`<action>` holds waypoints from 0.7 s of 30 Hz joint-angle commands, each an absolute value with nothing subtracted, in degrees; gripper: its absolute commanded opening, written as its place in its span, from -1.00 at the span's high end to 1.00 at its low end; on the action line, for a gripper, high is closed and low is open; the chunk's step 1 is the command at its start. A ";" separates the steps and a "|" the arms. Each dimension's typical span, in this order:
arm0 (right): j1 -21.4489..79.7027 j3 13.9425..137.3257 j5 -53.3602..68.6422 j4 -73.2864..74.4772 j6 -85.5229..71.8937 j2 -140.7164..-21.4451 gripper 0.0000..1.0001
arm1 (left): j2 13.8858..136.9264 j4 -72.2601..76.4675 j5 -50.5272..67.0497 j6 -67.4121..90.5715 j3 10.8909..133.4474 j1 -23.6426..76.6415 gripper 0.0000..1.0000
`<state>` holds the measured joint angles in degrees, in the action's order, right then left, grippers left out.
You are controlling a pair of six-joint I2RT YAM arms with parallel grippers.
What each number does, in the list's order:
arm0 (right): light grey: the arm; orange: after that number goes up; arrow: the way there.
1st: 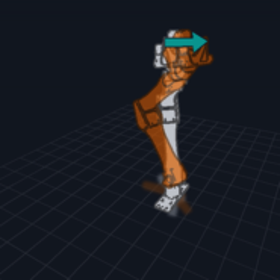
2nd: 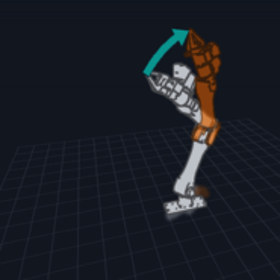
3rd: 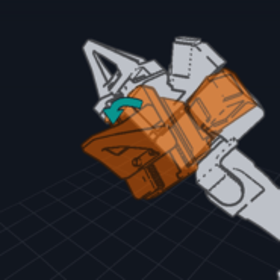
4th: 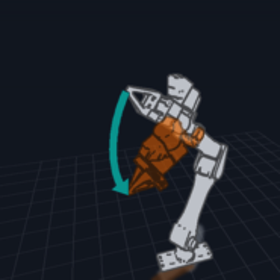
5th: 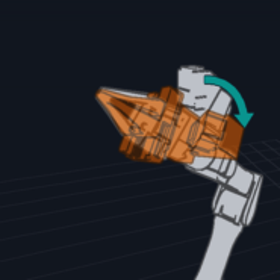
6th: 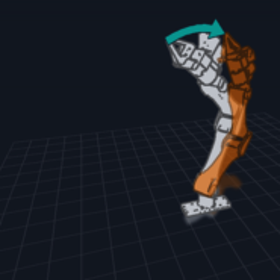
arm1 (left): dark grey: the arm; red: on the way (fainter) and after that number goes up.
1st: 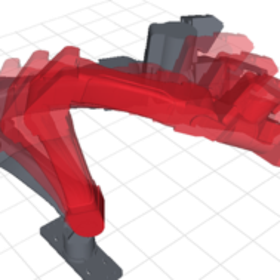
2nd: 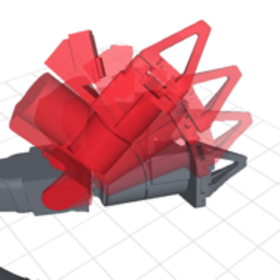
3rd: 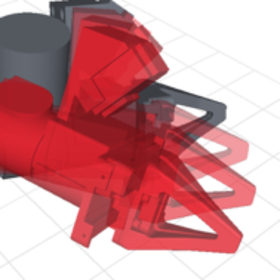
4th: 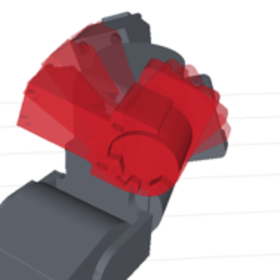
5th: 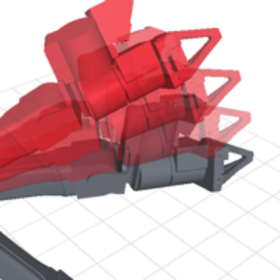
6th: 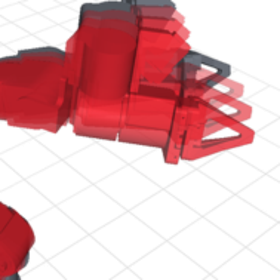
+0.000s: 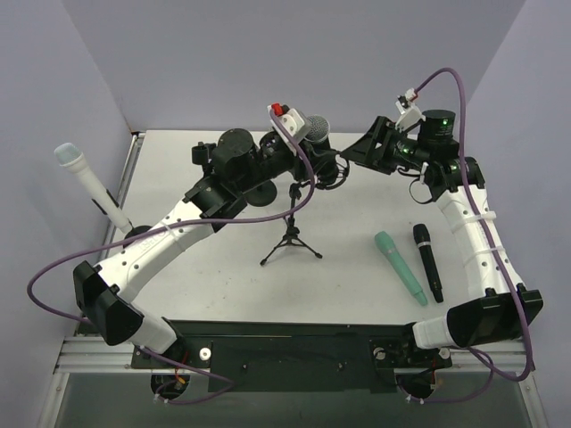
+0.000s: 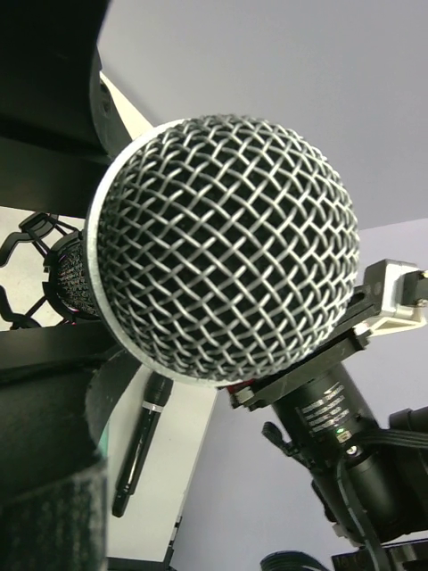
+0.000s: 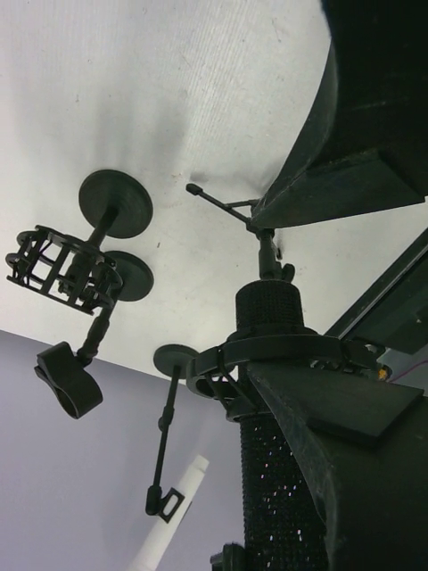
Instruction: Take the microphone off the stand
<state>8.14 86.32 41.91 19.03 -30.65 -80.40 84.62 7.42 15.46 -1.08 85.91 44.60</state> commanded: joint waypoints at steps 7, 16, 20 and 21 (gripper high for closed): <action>9.32 85.51 37.09 29.35 -22.68 -79.80 -0.09 | 80.87 14.77 17.92 -0.44 98.09 43.68 1.00; 8.35 93.59 39.19 29.27 -21.27 -80.68 -0.25 | 78.31 10.46 19.60 -1.05 100.80 43.24 1.00; 7.82 103.95 42.88 29.35 -17.68 -79.98 -0.53 | 78.57 8.01 16.97 2.17 102.48 42.54 1.00; 7.82 104.84 44.72 29.36 -16.45 -79.55 -0.55 | 78.57 7.48 16.35 3.24 102.57 42.54 1.00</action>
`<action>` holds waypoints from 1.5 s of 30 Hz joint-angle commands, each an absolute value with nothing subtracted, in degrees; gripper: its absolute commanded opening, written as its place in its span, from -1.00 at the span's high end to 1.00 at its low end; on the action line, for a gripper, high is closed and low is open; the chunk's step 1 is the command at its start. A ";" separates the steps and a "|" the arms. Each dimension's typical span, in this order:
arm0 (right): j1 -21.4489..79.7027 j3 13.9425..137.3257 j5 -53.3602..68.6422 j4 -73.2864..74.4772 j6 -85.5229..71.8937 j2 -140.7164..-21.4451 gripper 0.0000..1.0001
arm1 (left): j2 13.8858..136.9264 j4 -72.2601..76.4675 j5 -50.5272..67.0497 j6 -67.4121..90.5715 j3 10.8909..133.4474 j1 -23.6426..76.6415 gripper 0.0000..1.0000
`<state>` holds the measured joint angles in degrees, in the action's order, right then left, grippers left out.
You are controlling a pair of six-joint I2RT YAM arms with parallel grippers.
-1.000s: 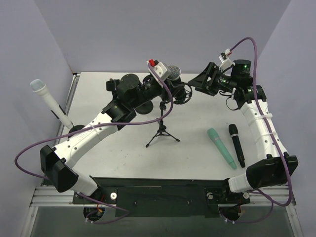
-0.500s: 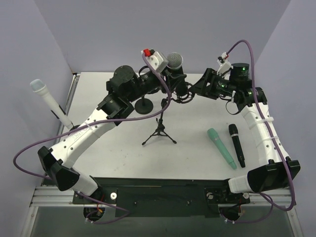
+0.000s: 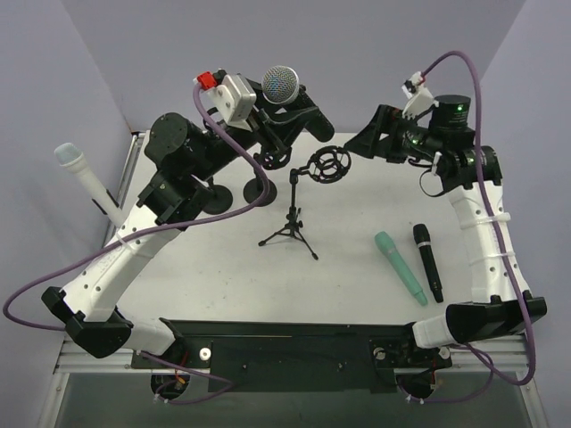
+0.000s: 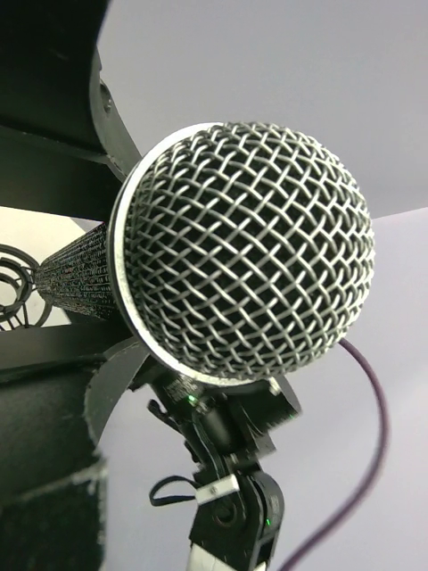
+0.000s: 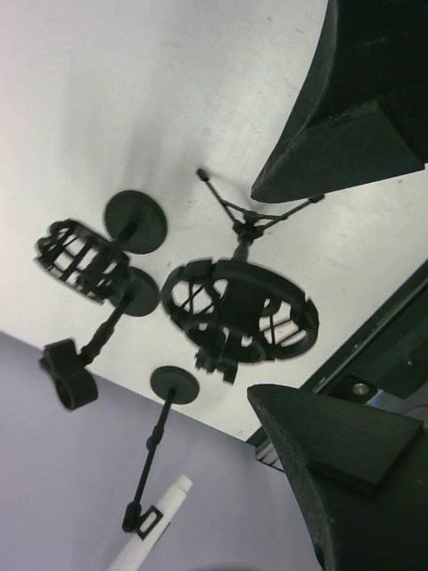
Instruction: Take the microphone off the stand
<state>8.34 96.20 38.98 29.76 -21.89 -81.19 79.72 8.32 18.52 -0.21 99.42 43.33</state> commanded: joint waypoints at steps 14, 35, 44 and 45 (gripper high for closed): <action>19.94 109.77 40.17 38.67 16.51 -74.44 -0.50 | 79.10 1.85 14.85 12.04 99.66 42.89 1.00; 35.42 114.96 22.77 35.96 26.54 -80.24 0.10 | 79.72 1.76 19.51 15.73 100.55 44.30 1.00; 37.09 116.37 20.39 35.16 26.63 -80.86 0.95 | 79.63 2.37 17.76 15.73 99.32 44.38 -0.34; 37.18 116.02 19.43 35.07 25.85 -80.95 1.00 | 79.11 3.24 15.93 14.86 98.97 44.30 -0.52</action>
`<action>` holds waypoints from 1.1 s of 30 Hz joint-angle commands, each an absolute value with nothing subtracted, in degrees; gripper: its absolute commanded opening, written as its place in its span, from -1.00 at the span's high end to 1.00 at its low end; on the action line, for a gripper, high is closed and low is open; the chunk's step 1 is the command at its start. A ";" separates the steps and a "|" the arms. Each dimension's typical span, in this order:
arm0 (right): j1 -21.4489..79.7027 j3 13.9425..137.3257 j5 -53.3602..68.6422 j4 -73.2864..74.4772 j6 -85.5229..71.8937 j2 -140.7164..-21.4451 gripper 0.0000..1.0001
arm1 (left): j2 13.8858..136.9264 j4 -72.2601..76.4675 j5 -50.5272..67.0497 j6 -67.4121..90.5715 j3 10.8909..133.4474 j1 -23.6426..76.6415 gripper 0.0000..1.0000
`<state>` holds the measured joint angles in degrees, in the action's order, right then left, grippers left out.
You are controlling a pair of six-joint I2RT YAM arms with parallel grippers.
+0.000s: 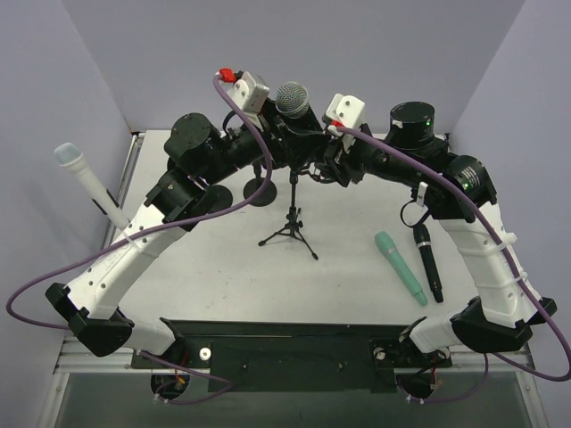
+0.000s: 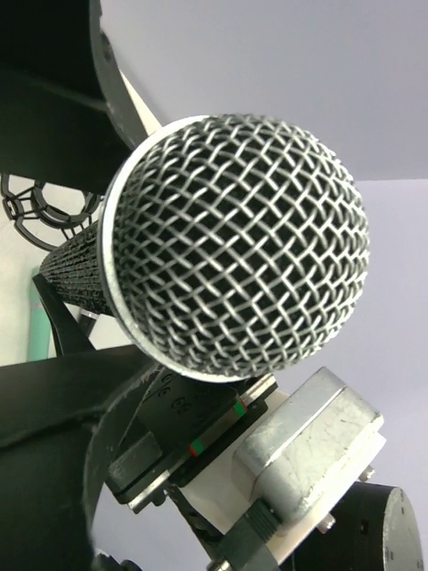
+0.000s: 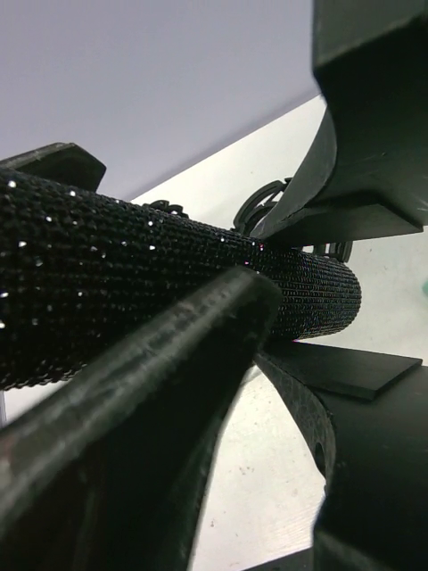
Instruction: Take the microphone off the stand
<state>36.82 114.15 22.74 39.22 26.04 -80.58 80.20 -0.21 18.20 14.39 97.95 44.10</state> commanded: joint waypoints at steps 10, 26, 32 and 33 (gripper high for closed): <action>29.37 110.66 19.60 33.40 18.47 -76.47 1.00 | 75.50 6.15 15.20 11.61 94.31 41.31 -0.64; -4.37 79.29 11.87 45.35 31.28 -65.66 1.00 | 69.87 6.33 18.81 5.89 87.37 38.32 -0.64; -10.89 69.10 -2.95 44.04 33.57 -68.46 1.00 | 69.08 5.80 18.81 5.71 86.31 37.79 -0.64; -12.64 68.47 -3.77 43.51 33.84 -68.90 1.00 | 69.17 5.63 18.81 5.71 86.22 37.88 -0.64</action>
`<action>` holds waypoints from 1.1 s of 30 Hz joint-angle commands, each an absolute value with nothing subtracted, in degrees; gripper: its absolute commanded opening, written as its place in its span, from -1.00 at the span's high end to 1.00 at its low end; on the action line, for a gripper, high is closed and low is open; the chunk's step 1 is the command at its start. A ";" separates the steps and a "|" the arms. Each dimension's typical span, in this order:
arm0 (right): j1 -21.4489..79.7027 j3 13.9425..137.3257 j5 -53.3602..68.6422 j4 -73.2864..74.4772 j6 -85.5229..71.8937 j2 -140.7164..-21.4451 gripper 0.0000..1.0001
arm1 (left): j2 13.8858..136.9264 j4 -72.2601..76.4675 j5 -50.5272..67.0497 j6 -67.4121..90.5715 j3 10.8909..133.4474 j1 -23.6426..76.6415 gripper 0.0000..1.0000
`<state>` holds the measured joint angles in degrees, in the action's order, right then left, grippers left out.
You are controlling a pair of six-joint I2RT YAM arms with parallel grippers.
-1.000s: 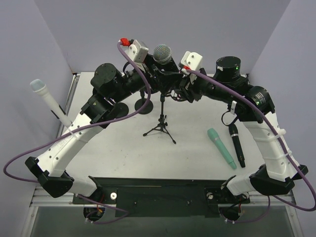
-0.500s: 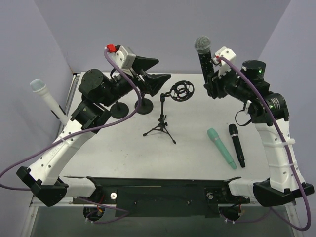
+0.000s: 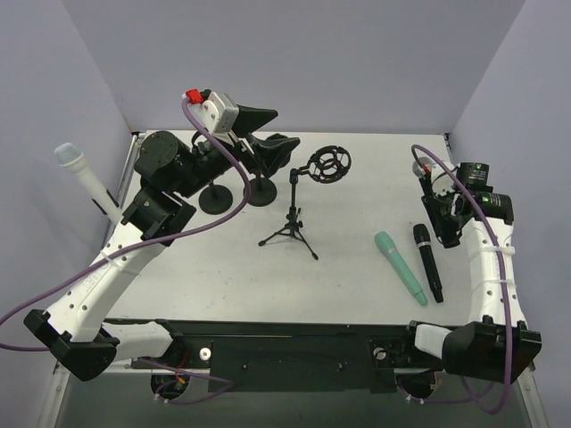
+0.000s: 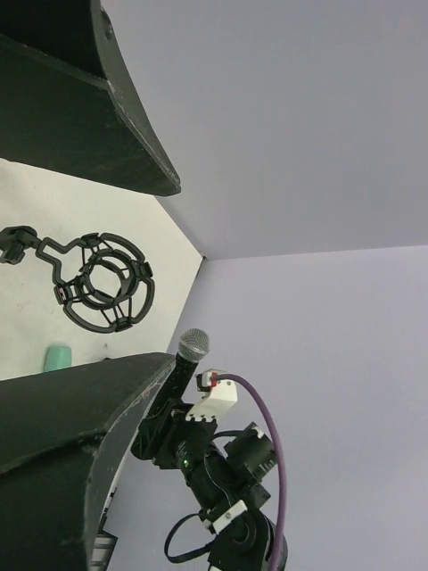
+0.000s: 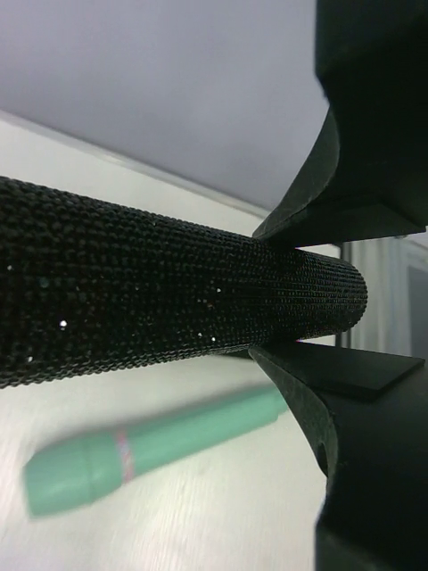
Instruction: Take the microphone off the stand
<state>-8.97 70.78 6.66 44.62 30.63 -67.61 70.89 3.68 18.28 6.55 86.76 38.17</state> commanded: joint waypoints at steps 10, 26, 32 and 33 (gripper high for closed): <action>-20.82 61.80 -7.74 41.13 39.02 -83.13 1.00 | 66.54 2.20 20.23 -7.02 81.49 37.44 -0.57; -23.38 56.42 -5.72 41.84 40.78 -92.98 0.86 | 65.83 0.09 19.77 -8.62 80.68 35.07 -0.57; -24.43 56.51 -2.91 43.06 42.53 -95.00 0.58 | 66.62 -2.63 20.83 -8.52 80.95 35.07 -0.57; -24.43 56.60 -2.90 43.50 42.45 -95.71 0.53 | 66.71 -2.81 21.18 -8.53 80.86 34.98 -0.57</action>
<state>-24.03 56.55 -4.03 39.48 40.77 -94.35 66.35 -1.74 19.70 -8.21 79.48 35.42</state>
